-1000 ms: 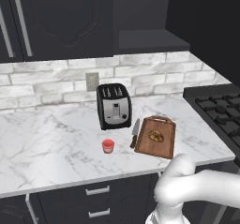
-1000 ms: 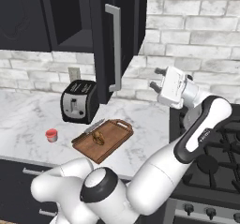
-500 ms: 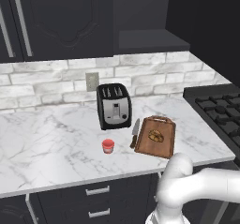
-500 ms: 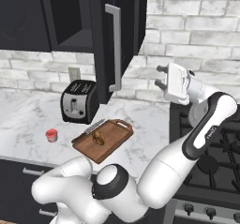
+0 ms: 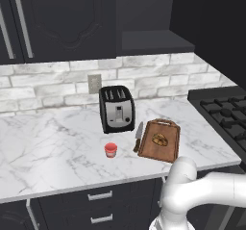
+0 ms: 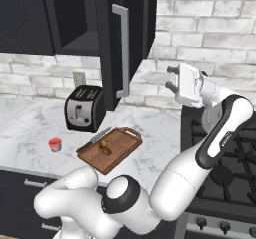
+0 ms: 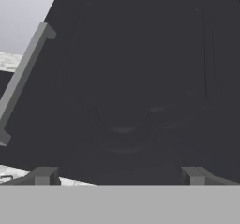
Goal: Pick the bread, place it on the cutting board, pick the jam, place it on the counter, and close the cabinet.
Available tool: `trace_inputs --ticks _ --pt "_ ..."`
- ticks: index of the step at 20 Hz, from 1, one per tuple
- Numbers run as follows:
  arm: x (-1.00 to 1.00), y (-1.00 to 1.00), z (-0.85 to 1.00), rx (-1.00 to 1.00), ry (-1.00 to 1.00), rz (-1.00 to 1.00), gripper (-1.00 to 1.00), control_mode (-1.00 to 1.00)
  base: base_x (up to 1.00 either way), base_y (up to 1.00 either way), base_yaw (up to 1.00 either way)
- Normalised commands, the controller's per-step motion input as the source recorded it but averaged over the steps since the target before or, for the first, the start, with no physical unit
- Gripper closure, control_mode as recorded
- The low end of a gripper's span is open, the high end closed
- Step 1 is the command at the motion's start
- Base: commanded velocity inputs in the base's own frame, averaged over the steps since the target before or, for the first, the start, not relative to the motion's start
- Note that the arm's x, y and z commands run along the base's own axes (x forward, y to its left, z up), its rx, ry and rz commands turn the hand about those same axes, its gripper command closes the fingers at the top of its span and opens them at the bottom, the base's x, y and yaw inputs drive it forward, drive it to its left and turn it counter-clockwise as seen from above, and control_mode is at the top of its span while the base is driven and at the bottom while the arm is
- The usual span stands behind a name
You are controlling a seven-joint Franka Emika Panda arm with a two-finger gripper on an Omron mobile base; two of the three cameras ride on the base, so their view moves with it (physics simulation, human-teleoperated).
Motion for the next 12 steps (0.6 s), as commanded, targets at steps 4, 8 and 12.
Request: trace_inputs --ticks 4,8,12 --pt "-0.14 0.00 0.01 0.00 0.00 0.00 -1.00 -1.00 0.00 0.00 0.00" --pt "-0.20 0.00 0.00 0.00 0.00 0.01 -1.00 -1.00 0.00 0.00 0.00" --pt "-0.08 0.02 0.01 0.00 0.00 0.00 -1.00 -1.00 0.00 0.00 0.00"
